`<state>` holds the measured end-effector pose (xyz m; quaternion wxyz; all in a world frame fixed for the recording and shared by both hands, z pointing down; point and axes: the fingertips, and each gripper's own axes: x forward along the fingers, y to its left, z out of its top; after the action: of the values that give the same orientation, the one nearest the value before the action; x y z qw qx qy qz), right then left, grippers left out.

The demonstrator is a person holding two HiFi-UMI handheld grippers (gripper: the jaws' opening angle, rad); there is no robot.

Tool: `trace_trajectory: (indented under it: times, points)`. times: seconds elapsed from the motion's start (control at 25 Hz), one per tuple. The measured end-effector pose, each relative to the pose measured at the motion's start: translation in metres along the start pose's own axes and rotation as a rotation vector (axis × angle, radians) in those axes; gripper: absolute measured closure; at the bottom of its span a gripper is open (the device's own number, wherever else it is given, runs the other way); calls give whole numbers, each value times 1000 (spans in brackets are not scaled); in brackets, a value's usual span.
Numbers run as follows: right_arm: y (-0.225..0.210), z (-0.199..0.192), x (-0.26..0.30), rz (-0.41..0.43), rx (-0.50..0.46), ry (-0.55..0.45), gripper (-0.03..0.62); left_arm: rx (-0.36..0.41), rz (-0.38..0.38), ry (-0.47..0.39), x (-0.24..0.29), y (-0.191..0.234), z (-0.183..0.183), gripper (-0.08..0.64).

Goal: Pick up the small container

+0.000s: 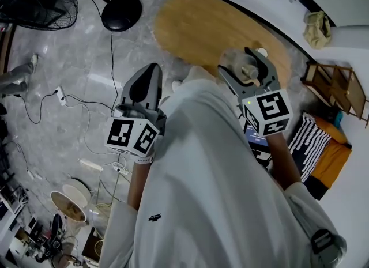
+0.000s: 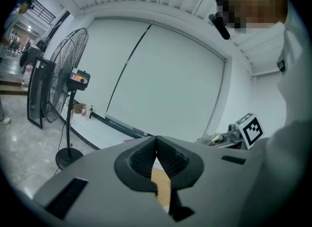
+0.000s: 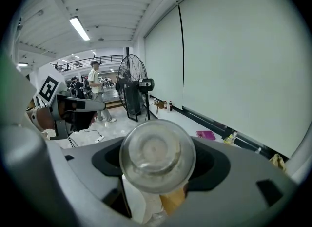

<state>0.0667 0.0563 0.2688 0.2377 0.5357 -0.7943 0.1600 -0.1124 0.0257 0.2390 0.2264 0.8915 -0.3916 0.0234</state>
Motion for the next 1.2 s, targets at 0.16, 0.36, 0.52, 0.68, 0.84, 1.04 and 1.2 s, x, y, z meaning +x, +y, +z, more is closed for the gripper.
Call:
trace_trajectory:
  times: [0.16,0.36,0.52,0.68,0.84,1.04,1.2]
  points:
    - [4,-3,-3,-22,19,6,246,0,-4,1,-4,1,1,541]
    - [14,-3,-1,-17,19,11,245,-7,-6,7,-10,5,-3,541]
    - [20,0,-4,-7,7,7,245,-9,-7,3,-13,3,-2,541]
    - [20,1,-3,-3,-1,5,247,-9,-15,4,-10,1,-4,541]
    - [19,1,-6,-4,-7,3,245,-6,-20,0,-9,-2,-4,541]
    - [15,1,-6,-9,-11,8,245,-3,-23,-2,-7,-3,-2,541]
    - [14,2,-2,-9,-18,12,247,-6,-21,0,-6,0,-1,541]
